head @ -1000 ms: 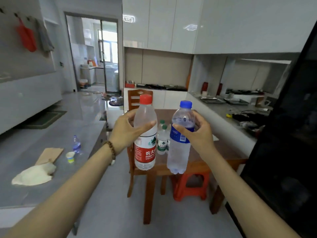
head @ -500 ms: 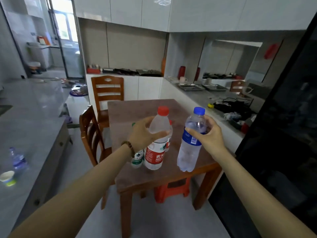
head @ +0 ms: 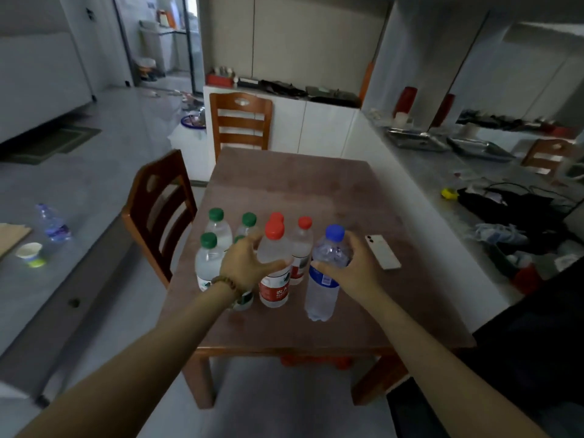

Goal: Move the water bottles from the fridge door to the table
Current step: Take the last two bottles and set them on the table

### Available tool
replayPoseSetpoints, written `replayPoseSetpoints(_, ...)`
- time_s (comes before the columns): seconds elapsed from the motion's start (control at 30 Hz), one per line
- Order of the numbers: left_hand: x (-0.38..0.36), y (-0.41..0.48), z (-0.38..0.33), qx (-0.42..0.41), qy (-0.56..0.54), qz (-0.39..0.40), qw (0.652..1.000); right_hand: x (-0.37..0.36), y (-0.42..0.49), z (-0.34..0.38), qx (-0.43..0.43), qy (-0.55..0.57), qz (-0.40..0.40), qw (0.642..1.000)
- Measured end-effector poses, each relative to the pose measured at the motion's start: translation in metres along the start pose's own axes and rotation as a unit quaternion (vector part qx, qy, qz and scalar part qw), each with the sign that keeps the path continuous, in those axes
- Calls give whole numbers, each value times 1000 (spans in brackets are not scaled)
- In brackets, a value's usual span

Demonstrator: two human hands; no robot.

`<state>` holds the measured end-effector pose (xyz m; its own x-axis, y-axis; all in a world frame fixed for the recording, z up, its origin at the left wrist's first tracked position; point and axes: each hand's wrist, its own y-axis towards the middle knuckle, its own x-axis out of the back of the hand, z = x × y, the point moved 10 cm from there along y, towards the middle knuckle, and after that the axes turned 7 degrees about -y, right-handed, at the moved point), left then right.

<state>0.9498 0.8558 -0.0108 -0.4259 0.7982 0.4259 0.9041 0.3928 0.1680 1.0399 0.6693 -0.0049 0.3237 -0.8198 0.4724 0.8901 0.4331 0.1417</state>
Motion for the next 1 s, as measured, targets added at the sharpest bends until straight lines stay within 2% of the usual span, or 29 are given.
replayPoseSetpoints(0.13,-15,12,25,37,37,0,999,-20,25,-25,5,10,38,999)
replayPoseSetpoints(0.33,-26,20,51,73,28,-29,997,-51,45,-44,7,20,76,997)
replayPoseSetpoints(0.5,-35,32,53,85,24,-49,995,-67,60,-51,15,28,80,996)
replayPoseSetpoints(0.73,-50,39,65,117,33,-26,992,-76,69,-64,34,24,104,994)
replayPoseSetpoints(1.0,-58,41,65,128,62,10,990,-85,73,-80,42,16,174,984)
